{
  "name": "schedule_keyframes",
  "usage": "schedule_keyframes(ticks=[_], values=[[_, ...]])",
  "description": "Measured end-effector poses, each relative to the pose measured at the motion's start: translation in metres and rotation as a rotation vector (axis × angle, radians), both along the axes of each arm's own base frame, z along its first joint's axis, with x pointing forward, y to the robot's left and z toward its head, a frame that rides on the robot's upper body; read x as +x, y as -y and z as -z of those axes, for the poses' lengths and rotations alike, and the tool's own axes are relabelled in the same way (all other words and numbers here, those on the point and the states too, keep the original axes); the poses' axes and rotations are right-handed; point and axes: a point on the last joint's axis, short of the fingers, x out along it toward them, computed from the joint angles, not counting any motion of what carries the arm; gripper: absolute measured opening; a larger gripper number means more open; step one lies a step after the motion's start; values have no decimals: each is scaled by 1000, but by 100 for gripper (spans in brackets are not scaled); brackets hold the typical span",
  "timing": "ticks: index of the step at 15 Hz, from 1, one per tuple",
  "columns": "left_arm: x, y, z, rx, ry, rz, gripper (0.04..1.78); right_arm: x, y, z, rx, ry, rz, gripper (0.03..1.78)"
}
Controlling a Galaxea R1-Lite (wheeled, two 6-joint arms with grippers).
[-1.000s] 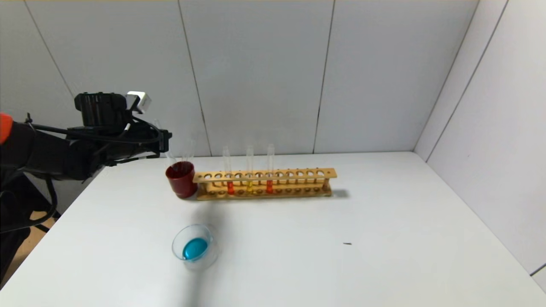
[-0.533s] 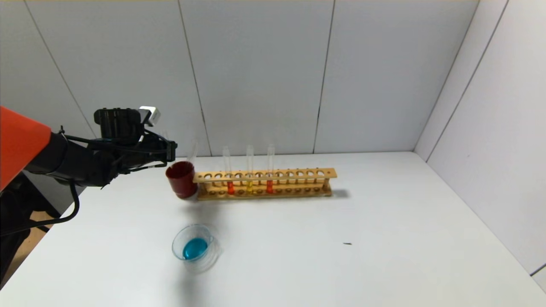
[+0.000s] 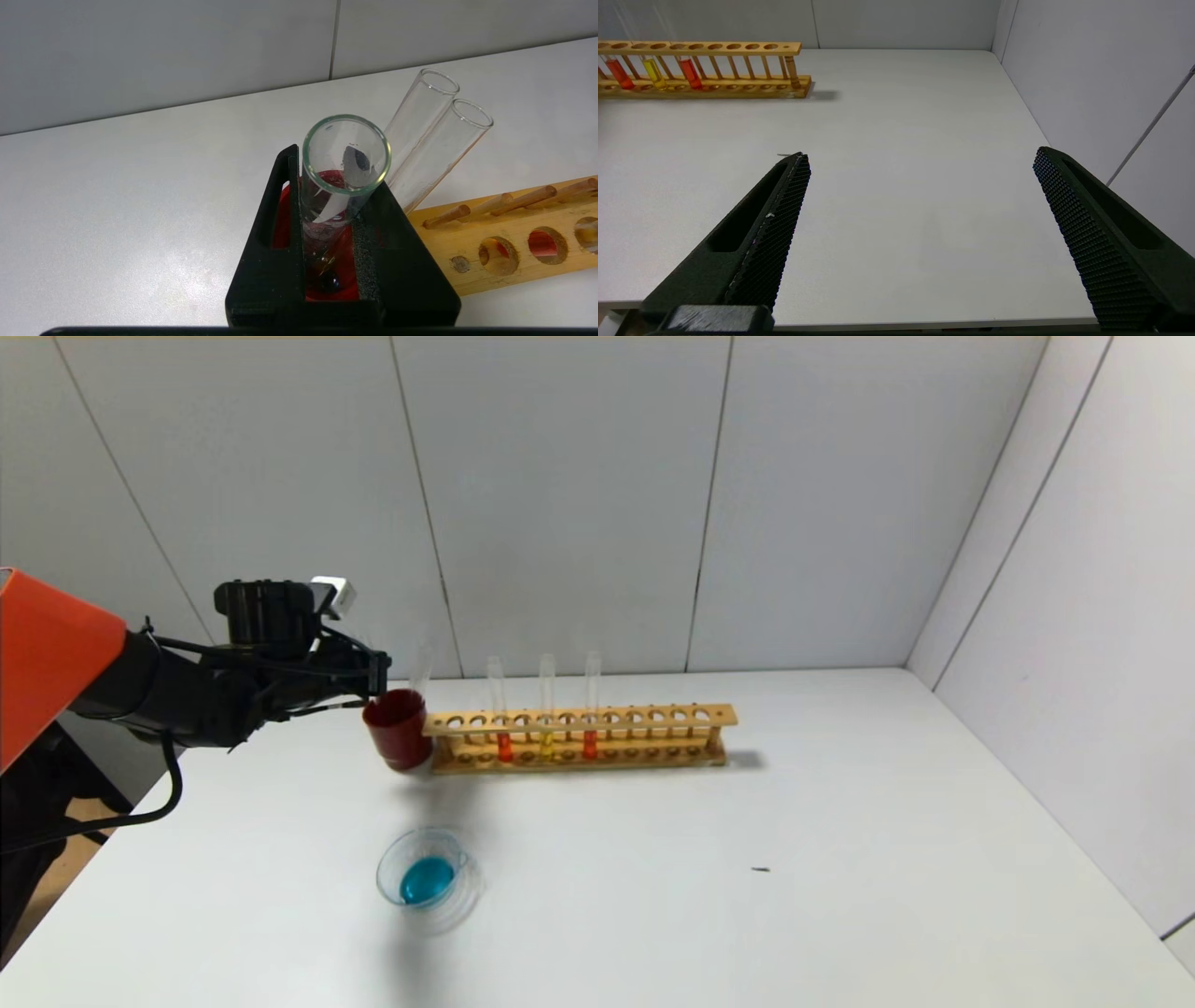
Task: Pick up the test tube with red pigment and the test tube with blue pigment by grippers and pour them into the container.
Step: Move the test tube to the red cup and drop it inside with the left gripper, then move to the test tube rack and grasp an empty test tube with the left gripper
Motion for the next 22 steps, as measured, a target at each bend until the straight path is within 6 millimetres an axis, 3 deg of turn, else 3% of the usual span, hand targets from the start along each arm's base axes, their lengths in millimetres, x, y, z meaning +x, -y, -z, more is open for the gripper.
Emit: schedule_keyframes(ticks=[2, 4, 9, 12, 18, 22], values=[[1, 0, 1, 1, -1, 0, 41, 0, 0, 0, 0, 0, 0, 175], [3, 0, 3, 4, -3, -1, 59, 0, 0, 0, 0, 0, 0, 175], [3, 0, -1, 6, 8, 0, 139, 0, 0, 0, 0, 0, 0, 175], [-1, 0, -12, 5, 30, 1, 168, 0, 0, 0, 0, 0, 0, 175], [-34, 8, -62, 2, 120, 24, 175, 0, 0, 0, 0, 0, -1, 175], [-74, 35, -75, -7, 110, 102, 175, 0, 0, 0, 0, 0, 0, 175]])
